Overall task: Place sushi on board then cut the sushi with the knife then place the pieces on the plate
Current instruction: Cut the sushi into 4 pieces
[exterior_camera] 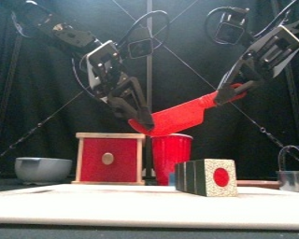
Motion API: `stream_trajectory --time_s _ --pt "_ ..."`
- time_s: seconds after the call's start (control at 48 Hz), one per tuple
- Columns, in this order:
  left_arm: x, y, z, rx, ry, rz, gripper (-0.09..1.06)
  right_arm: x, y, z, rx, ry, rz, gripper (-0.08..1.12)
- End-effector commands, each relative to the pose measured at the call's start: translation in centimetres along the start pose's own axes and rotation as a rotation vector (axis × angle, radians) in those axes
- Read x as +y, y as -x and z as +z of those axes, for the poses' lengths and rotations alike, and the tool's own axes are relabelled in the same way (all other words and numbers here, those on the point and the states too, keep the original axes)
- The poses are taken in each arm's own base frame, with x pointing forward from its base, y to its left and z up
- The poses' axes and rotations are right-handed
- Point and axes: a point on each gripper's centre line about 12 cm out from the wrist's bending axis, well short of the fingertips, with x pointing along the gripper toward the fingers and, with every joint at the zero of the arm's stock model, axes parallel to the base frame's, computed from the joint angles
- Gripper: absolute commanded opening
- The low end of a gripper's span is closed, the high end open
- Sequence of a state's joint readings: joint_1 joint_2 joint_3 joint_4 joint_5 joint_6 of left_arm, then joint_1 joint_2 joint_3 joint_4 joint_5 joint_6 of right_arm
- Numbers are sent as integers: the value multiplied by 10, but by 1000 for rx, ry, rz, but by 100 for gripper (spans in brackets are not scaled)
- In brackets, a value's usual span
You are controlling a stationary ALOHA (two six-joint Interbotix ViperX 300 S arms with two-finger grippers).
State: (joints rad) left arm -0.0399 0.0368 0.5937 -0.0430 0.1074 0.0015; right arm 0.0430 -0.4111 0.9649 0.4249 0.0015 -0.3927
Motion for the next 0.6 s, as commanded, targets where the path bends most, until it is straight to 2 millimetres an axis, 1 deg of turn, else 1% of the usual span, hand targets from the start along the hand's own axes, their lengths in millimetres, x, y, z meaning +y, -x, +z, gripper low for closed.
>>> stream_trajectory --time_s 0.021,0.292,0.479,0.604 --pt "-1 2 13 -34 0 -2 50 2 -1 2 -3 -28 5 37" --pt "-10 -9 5 -2 5 -20 49 3 -13 -21 107 -108 14 37" --pt "-12 -17 2 12 29 -24 49 3 -19 -27 143 -120 15 37" --pt "-13 -20 -3 31 47 -26 49 3 -21 -31 167 -130 19 37"
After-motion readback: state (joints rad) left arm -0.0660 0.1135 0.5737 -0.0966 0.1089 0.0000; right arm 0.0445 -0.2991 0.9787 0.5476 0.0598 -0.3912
